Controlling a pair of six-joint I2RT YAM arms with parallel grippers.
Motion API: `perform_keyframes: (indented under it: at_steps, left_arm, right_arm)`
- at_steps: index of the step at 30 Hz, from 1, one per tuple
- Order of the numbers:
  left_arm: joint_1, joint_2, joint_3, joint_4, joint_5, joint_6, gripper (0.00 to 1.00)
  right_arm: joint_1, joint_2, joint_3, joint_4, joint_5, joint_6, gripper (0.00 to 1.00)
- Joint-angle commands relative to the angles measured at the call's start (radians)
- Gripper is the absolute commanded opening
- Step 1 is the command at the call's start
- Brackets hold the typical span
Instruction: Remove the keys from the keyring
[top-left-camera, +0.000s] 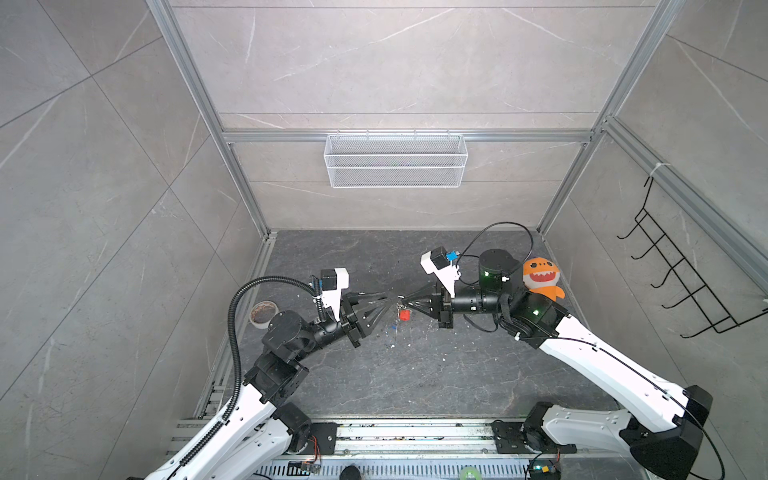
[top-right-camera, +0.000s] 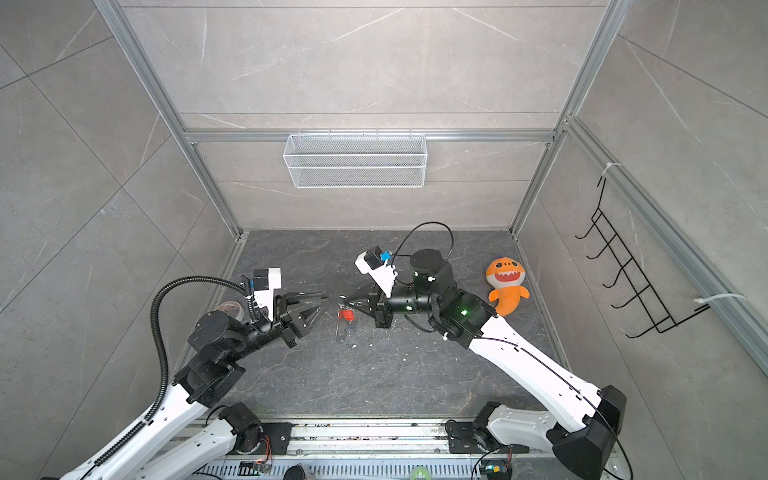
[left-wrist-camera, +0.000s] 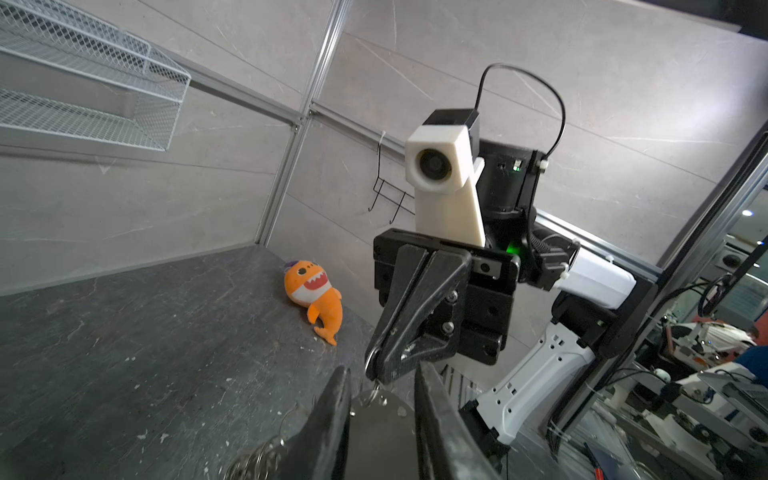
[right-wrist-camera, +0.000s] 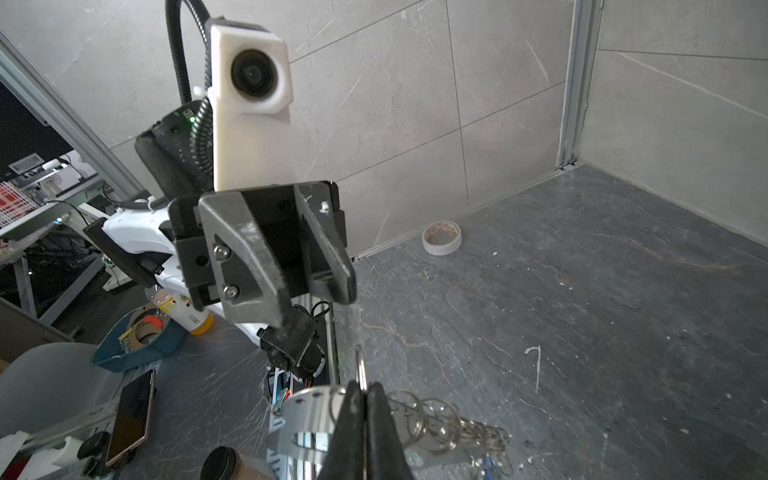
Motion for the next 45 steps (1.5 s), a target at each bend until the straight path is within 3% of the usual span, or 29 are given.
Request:
perform_keyframes:
  at_steps: [1,9,18,22,29,31,38,45]
  left_arm:
    - [-0.003,0.021,0.043,-0.098,0.071,0.069,0.29]
    - [-0.002,0.089,0.077,-0.111,0.191,0.090,0.36]
    - [-0.003,0.107,0.077,-0.093,0.226,0.092,0.23]
    - [-0.004,0.119,0.080,-0.088,0.235,0.091,0.22]
    - [-0.005,0.125,0.072,-0.048,0.218,0.074,0.02]
    - [-0.004,0.121,0.058,-0.018,0.196,0.064,0.00]
    - [-0.005,0.068,-0.035,0.164,0.087,0.032,0.00]
    - [-0.004,0.041,-0.079,0.295,0.055,0.008,0.00]
  right_arm:
    - [0.001,0.028,0.087,-0.240,-0.021,-0.146,0.00]
    - [0.002,0.084,0.179,-0.374,-0.059,-0.226,0.00]
    - [0.001,0.098,0.199,-0.392,-0.079,-0.236,0.00]
    - [0.001,0.099,0.204,-0.388,-0.082,-0.236,0.00]
    - [0.001,0.102,0.208,-0.374,-0.095,-0.217,0.00]
    - [0.002,0.088,0.195,-0.332,-0.085,-0.187,0.00]
    - [0.002,-0.027,0.069,-0.062,-0.019,-0.038,0.37]
    - [0.002,-0.115,-0.138,0.297,0.068,0.129,0.43]
